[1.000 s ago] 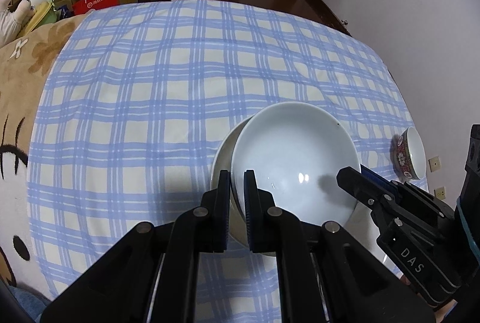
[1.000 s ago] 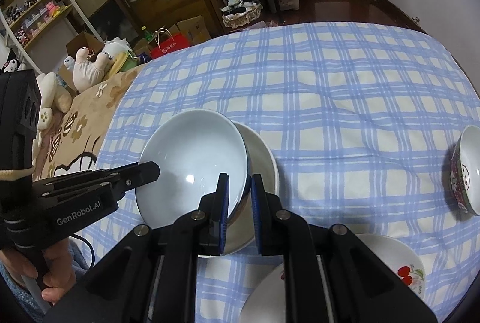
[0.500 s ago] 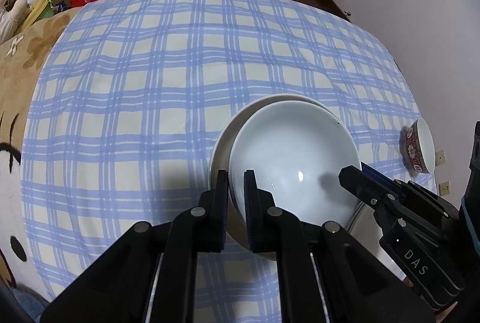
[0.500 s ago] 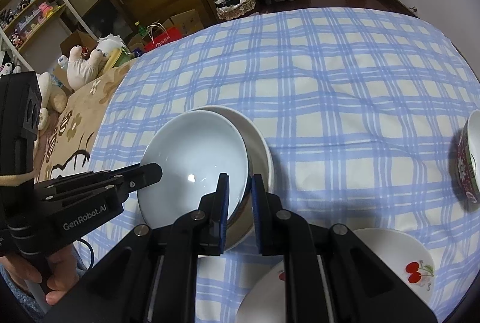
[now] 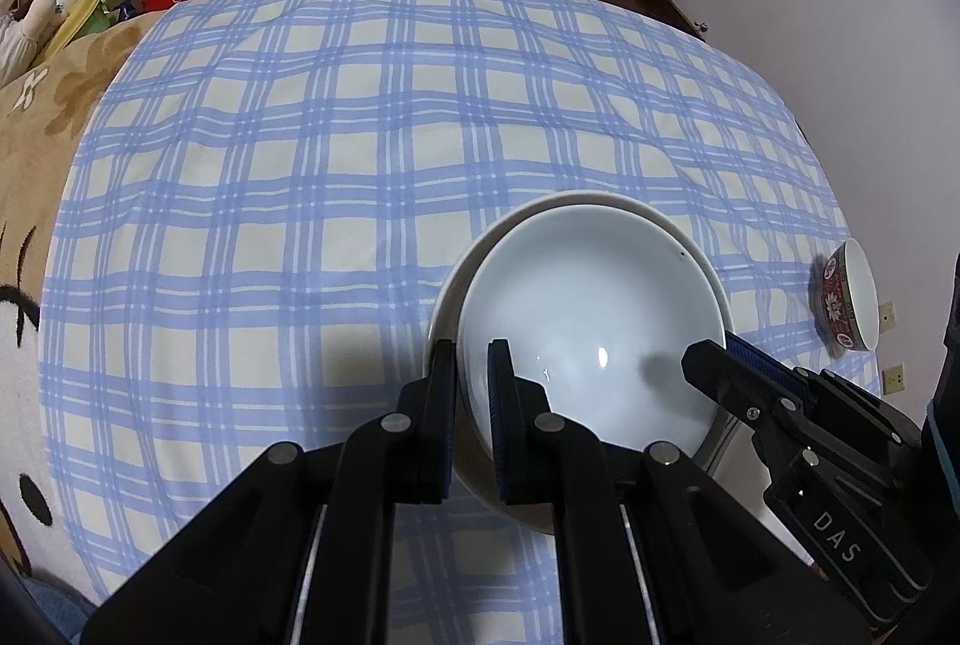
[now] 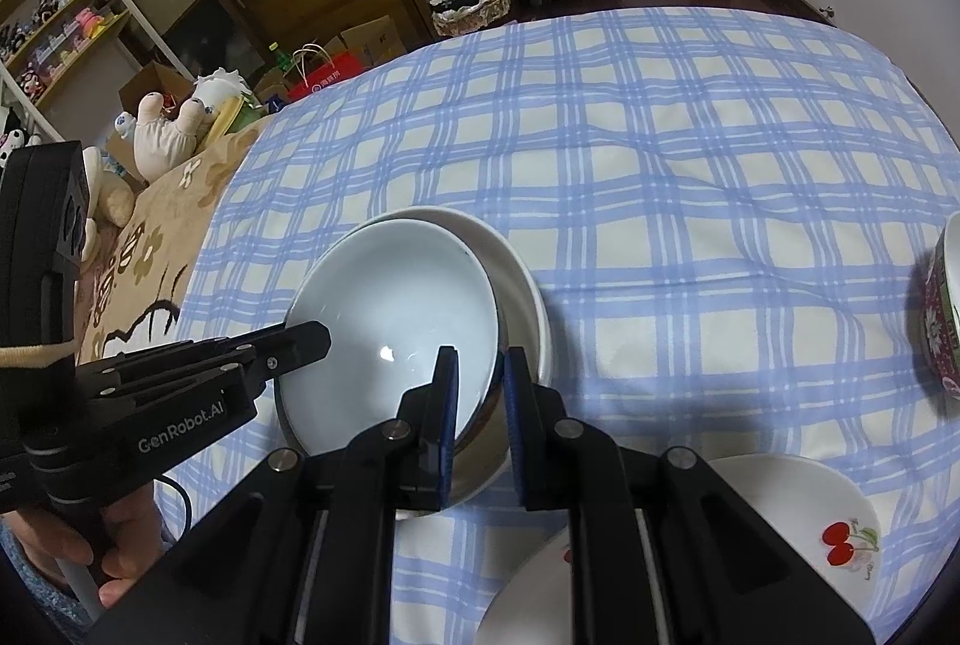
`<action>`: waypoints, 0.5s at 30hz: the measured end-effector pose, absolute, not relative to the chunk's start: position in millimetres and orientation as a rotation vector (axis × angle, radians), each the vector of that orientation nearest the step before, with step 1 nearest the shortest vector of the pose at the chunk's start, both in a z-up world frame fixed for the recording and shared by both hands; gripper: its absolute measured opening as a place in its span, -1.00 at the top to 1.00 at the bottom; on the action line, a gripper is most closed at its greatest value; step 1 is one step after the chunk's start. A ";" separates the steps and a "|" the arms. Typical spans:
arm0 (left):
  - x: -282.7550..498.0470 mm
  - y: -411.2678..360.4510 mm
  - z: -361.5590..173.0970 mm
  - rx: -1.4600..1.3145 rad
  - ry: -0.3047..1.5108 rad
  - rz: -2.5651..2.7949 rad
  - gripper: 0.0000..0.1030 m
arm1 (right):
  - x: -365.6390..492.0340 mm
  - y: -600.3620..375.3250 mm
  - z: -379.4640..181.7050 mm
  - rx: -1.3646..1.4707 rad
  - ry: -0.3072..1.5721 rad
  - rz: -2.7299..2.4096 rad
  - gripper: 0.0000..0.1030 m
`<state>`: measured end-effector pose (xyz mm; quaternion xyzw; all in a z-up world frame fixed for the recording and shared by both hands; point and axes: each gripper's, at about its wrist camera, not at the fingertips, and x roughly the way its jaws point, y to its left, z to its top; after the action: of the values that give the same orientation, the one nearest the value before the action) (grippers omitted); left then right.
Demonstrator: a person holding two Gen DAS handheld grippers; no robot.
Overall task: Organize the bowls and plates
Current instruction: 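Lower the white bowl into the bowl stack with both grippers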
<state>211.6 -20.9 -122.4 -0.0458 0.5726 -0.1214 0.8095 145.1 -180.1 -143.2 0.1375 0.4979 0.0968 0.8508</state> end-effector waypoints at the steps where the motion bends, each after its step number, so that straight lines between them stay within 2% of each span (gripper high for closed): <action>1: 212.0 -21.1 -122.5 -0.096 1.223 -0.259 0.83 | 145.3 -179.6 -143.7 0.287 1.049 0.202 0.65; 15: 214.2 -21.8 -123.6 -0.092 1.220 -0.260 0.77 | 147.1 -175.2 -143.9 0.278 1.050 0.193 0.65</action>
<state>214.2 -21.8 -123.6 -0.0429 0.5711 -0.1217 0.8107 147.1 -175.2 -143.9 0.1321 0.4989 0.0918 0.8516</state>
